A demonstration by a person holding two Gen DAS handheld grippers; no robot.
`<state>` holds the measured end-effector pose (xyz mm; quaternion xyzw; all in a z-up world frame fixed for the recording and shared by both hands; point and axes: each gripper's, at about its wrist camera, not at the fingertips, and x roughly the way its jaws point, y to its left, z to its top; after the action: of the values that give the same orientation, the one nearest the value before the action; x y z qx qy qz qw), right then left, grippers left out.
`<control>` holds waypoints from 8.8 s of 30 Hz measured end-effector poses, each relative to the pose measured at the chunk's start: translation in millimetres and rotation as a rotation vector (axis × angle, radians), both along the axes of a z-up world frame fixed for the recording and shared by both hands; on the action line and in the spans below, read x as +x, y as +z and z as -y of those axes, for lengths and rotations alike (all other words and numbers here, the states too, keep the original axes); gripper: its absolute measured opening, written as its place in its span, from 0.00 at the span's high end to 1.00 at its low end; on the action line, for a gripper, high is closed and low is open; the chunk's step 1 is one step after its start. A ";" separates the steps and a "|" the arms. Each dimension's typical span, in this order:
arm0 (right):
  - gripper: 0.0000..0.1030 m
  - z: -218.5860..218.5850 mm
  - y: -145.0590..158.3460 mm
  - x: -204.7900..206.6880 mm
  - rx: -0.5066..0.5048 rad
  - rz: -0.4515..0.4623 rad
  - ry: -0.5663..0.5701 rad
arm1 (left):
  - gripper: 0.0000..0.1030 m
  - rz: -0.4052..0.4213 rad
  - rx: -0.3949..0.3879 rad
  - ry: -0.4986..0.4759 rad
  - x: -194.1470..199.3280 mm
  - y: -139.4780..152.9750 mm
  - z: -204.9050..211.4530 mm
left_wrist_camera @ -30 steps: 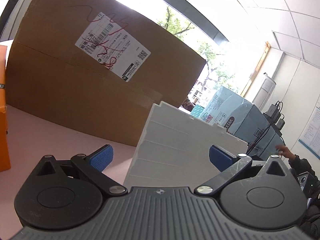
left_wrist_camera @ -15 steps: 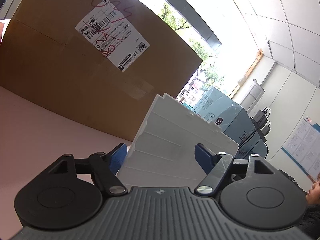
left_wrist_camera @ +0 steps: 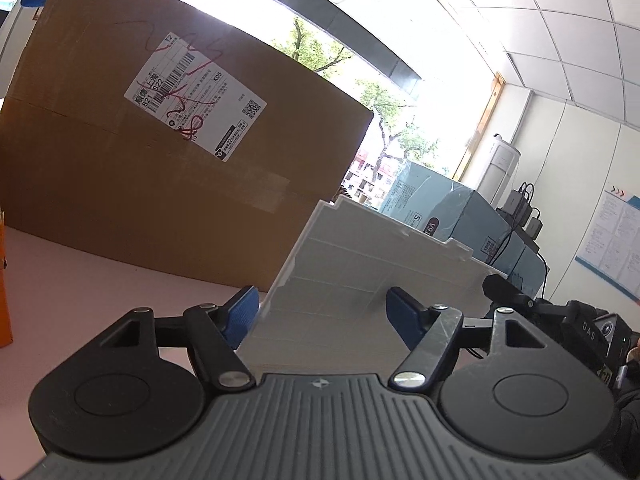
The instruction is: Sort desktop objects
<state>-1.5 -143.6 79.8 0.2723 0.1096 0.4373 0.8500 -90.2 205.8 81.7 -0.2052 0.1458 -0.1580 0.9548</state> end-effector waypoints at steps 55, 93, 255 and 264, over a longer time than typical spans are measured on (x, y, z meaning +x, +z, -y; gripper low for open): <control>0.39 13.0 -21.0 -68.4 -0.265 0.075 -0.024 | 0.18 -0.126 0.350 0.034 -70.9 -13.5 29.1; 0.77 -68.4 -41.4 -123.8 -0.501 0.324 -0.078 | 0.62 0.083 0.485 0.075 -95.4 -21.9 86.1; 0.00 16.2 -85.3 31.3 -0.849 -0.434 -0.837 | 0.00 -0.401 0.469 0.310 112.7 -80.0 200.4; 0.00 17.9 -85.4 28.6 -0.847 -0.430 -0.827 | 0.00 -0.401 0.467 0.308 112.6 -80.1 200.1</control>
<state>27.1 -161.5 -5.6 0.0136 0.3275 -0.0732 0.9419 22.4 5.8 1.5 -0.0278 0.3301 0.0692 0.9410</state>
